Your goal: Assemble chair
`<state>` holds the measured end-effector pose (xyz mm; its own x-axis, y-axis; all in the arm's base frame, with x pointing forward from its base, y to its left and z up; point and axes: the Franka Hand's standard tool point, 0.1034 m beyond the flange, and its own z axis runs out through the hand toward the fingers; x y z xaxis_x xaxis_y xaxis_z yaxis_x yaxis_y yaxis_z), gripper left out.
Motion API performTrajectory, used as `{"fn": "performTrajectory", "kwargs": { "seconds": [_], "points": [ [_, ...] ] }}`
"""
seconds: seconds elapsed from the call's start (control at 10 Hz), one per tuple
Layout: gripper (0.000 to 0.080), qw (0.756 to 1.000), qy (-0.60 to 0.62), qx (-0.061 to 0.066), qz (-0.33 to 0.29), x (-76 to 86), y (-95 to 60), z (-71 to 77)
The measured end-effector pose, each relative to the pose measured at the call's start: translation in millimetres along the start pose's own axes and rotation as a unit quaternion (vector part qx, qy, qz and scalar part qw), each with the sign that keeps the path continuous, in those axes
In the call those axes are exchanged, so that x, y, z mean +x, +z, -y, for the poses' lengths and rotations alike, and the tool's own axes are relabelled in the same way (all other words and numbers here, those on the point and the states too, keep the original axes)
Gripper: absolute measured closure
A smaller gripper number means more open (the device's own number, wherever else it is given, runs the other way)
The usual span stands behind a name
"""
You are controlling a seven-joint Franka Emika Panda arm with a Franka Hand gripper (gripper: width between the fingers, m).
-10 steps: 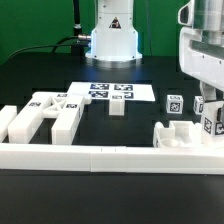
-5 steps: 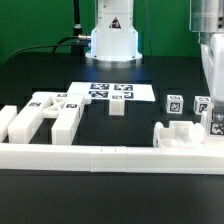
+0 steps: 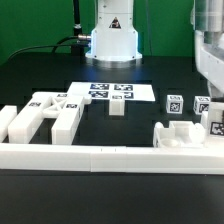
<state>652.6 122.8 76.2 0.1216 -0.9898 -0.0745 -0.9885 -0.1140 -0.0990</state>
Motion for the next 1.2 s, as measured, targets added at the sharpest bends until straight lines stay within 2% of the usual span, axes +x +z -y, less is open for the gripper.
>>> {"fn": "performTrajectory", "kwargs": {
  "seconds": [0.1,0.2,0.3,0.5,0.7,0.8,0.9,1.0,1.1,1.2],
  "points": [
    [0.0229,0.996,-0.092,0.001,0.0,-0.4,-1.3,0.6],
    [0.0162,0.987,-0.163,0.002,0.001,-2.9,-1.1,0.3],
    [0.0153,0.982,-0.187,0.001,0.001,-1.8,-0.5,0.0],
    [0.0151,0.967,-0.255,0.001,0.0,-1.1,-0.3,-0.1],
    [0.0151,0.929,-0.37,-0.003,-0.007,1.5,3.0,0.1],
    [0.0163,0.934,-0.357,-0.003,-0.007,1.3,3.0,0.0],
    [0.0332,0.937,-0.35,-0.003,-0.008,1.4,3.3,-0.2],
    [0.0332,0.939,-0.344,-0.003,-0.007,1.5,3.6,-0.3],
    [0.0508,0.95,-0.312,-0.005,-0.007,2.4,4.2,-1.6],
    [0.0506,0.958,-0.287,-0.006,-0.007,3.0,4.5,-2.1]
  ]
}}
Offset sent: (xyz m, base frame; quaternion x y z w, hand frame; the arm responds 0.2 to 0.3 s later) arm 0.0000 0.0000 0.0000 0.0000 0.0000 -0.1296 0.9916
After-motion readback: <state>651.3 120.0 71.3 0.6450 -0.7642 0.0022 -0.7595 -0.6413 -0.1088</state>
